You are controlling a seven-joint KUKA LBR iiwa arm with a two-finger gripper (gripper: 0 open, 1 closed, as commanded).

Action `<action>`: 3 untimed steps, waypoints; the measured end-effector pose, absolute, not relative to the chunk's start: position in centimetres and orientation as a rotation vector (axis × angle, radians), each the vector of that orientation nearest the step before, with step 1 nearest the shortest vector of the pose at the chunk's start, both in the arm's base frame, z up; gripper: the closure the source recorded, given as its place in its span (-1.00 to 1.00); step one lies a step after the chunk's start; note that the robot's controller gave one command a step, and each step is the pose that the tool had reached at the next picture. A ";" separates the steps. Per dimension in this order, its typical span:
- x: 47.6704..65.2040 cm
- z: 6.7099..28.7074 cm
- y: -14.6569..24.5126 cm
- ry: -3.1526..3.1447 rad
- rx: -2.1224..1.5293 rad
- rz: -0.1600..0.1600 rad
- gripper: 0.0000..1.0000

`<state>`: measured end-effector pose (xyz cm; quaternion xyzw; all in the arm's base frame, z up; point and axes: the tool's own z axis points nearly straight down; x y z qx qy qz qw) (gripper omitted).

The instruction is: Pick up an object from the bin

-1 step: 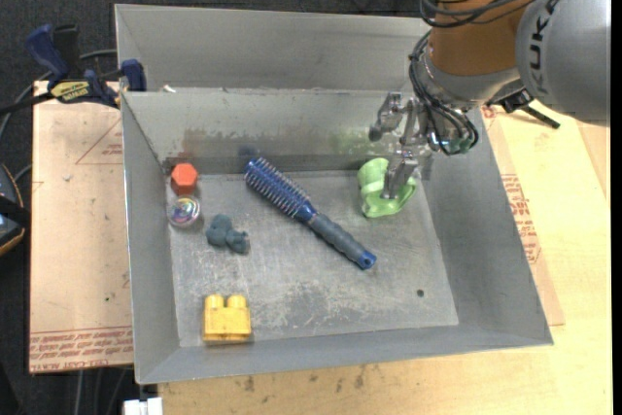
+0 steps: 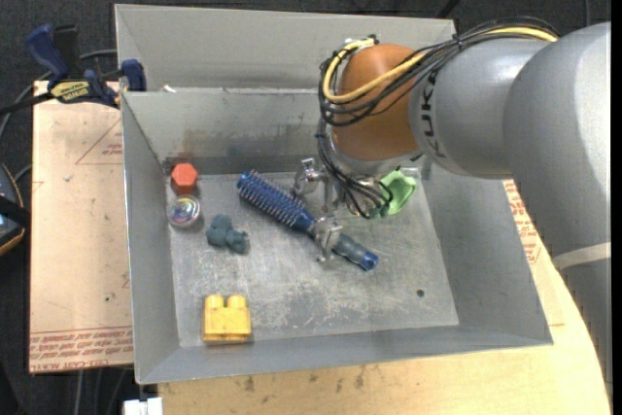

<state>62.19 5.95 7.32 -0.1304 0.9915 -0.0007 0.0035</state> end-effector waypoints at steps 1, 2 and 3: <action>60.6 10.1 8.4 3.137 -0.095 0.003 -1.00; 59.7 11.8 11.5 3.138 0.048 0.005 -1.00; 59.4 7.5 0.5 3.034 0.801 0.013 -1.00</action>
Offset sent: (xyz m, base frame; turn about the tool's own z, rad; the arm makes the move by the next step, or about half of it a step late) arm -0.0163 0.0231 0.0268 0.2024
